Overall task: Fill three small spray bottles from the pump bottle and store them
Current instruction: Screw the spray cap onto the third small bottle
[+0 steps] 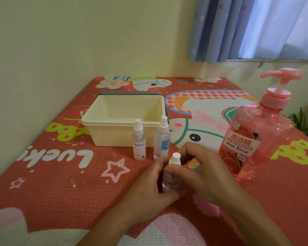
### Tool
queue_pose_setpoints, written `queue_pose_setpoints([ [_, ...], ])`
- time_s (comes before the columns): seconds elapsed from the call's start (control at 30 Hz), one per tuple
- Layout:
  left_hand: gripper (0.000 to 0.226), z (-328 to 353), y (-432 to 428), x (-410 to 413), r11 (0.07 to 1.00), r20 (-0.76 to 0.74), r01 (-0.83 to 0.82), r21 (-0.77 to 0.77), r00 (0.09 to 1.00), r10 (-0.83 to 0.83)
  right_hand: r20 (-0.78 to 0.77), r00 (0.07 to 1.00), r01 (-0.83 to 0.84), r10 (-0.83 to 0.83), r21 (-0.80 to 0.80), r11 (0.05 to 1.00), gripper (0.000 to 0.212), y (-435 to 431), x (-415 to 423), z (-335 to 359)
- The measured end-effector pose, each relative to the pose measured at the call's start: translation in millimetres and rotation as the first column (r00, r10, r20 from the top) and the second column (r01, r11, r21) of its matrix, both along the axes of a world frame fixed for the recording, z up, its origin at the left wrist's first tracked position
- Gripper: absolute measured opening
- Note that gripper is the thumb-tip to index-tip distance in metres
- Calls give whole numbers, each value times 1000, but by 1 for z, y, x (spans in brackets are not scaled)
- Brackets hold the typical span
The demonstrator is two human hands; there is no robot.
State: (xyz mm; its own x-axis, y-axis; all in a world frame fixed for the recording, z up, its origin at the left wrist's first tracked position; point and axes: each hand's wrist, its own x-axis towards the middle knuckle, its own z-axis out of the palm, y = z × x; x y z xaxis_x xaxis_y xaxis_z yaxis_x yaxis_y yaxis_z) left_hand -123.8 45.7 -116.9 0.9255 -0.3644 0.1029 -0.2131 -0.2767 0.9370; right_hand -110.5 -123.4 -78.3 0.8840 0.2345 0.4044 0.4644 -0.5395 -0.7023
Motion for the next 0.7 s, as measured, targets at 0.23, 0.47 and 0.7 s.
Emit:
queue_pose_setpoints([
  [0.23, 48, 0, -4, 2, 984, 32, -178, -30, 983, 179, 20, 999, 36, -36, -12, 999, 33, 0, 0, -2],
  [0.47, 52, -2, 4, -1, 998, -2, 12, -63, 1000, -12, 23, 999, 31, -30, -10, 999, 32, 0, 1, -3],
  [0.7, 51, -2, -2, -3, 994, 68, -111, 4, 992, 110, 36, 998, 55, -55, -17, 998, 34, 2, -1, -4],
])
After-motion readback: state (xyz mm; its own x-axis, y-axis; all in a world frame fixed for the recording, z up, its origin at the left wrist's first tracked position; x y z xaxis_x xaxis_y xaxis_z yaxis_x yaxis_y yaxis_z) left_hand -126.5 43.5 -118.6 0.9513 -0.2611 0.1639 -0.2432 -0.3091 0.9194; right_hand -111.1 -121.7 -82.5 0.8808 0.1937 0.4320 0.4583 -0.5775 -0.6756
